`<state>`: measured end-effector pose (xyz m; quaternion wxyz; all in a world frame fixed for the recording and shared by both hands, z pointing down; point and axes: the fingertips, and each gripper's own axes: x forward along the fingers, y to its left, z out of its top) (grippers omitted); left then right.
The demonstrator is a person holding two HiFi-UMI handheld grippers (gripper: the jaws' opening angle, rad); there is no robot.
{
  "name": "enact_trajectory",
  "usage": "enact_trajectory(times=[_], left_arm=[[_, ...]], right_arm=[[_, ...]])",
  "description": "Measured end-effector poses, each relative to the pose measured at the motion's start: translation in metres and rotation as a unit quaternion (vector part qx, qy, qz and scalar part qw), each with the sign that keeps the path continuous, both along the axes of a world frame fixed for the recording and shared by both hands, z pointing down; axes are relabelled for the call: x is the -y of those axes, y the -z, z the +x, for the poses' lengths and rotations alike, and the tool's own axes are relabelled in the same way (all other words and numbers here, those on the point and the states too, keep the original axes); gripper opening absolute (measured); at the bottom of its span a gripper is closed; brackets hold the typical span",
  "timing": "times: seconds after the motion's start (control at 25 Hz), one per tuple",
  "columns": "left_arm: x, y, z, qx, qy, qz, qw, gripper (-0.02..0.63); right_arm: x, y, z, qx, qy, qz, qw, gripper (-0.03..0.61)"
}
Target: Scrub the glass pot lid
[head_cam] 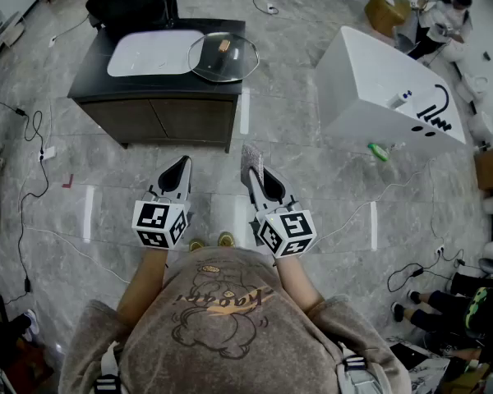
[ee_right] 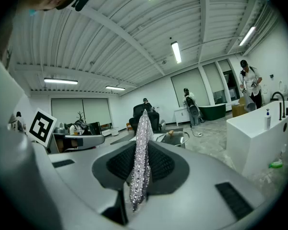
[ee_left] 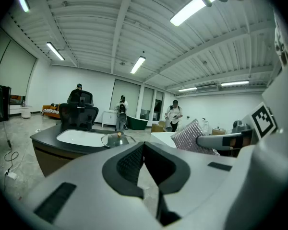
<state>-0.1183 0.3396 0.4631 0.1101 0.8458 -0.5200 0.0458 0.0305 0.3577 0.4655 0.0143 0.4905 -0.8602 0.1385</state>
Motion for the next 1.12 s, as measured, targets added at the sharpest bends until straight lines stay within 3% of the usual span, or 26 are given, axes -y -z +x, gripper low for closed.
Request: enact_trajectory(times=[0.68,1.12], left_arm=[[0.034,-0.009,0.016,-0.004,0.038,-0.003,0.9993,0.017],[0.148,-0.013,0.01,-0.003,0.041,0.007,0.9991,0.017]], right_arm=[[0.031,-0.016,0.02,0.022,0.048,-0.015,0.998,0.072],[0.138,-0.02,0.025,0.017,0.028,-0.009,0.999,0.072]])
